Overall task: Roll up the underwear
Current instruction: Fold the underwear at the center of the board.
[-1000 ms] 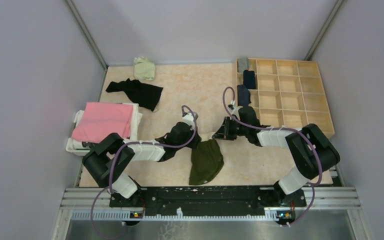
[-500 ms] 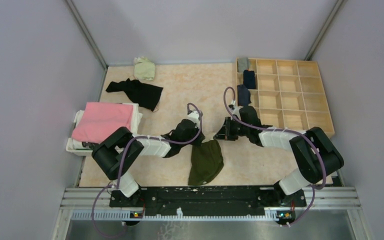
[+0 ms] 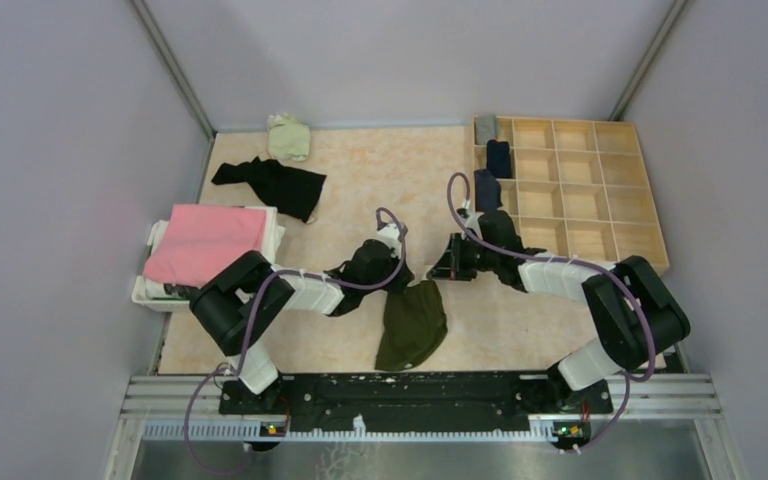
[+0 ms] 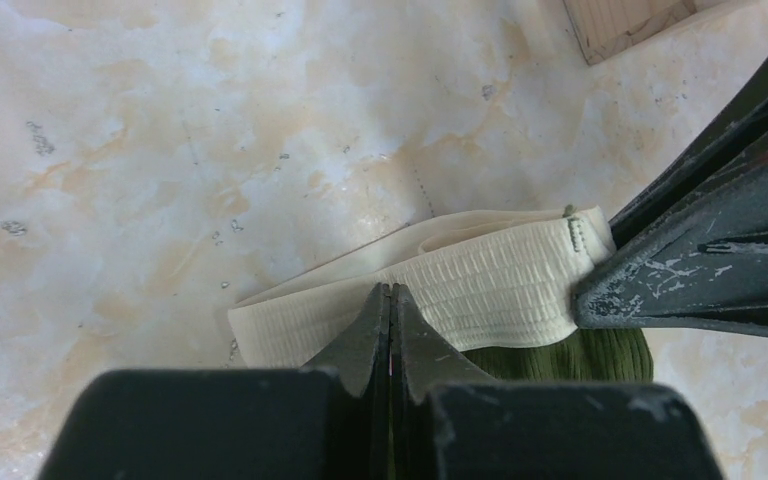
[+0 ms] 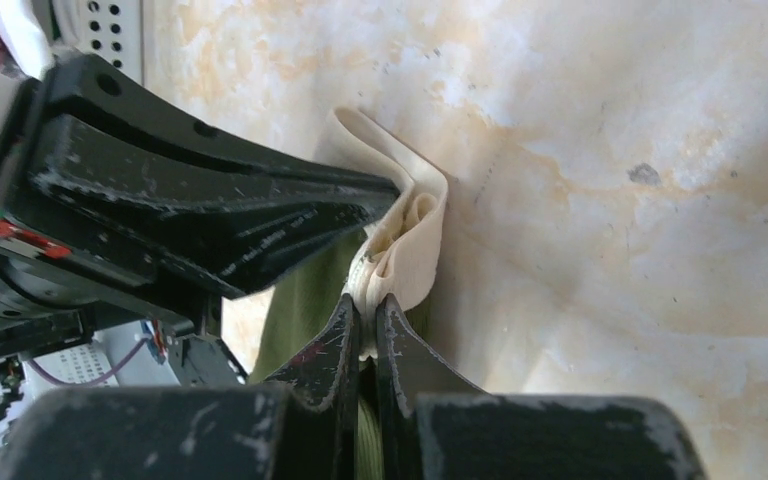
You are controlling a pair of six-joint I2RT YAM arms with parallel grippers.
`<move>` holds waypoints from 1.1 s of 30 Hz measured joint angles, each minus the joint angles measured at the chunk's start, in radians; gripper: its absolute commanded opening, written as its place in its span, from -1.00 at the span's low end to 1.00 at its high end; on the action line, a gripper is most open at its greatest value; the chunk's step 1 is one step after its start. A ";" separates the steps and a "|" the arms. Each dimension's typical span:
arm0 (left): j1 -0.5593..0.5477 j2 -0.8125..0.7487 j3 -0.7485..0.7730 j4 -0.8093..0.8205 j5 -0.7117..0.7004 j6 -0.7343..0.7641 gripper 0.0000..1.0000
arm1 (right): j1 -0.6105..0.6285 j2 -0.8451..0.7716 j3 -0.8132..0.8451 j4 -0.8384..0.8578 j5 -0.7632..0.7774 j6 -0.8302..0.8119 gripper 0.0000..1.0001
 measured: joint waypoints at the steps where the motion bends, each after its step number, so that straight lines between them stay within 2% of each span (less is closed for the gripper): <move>1: 0.000 0.003 0.000 0.008 0.007 -0.002 -1.00 | 0.000 0.000 0.006 -0.006 -0.002 0.001 -1.00; 10: 0.000 0.019 -0.014 0.076 0.041 -0.027 -1.00 | 0.005 0.009 0.059 -0.022 -0.026 0.018 -1.00; 24: 0.000 0.034 -0.034 0.122 0.048 -0.045 -1.00 | 0.058 0.113 0.127 -0.025 -0.021 0.028 -1.00; 33: 0.000 -0.015 -0.052 0.093 0.038 -0.042 -1.00 | 0.065 0.139 0.137 -0.033 -0.001 0.024 -1.00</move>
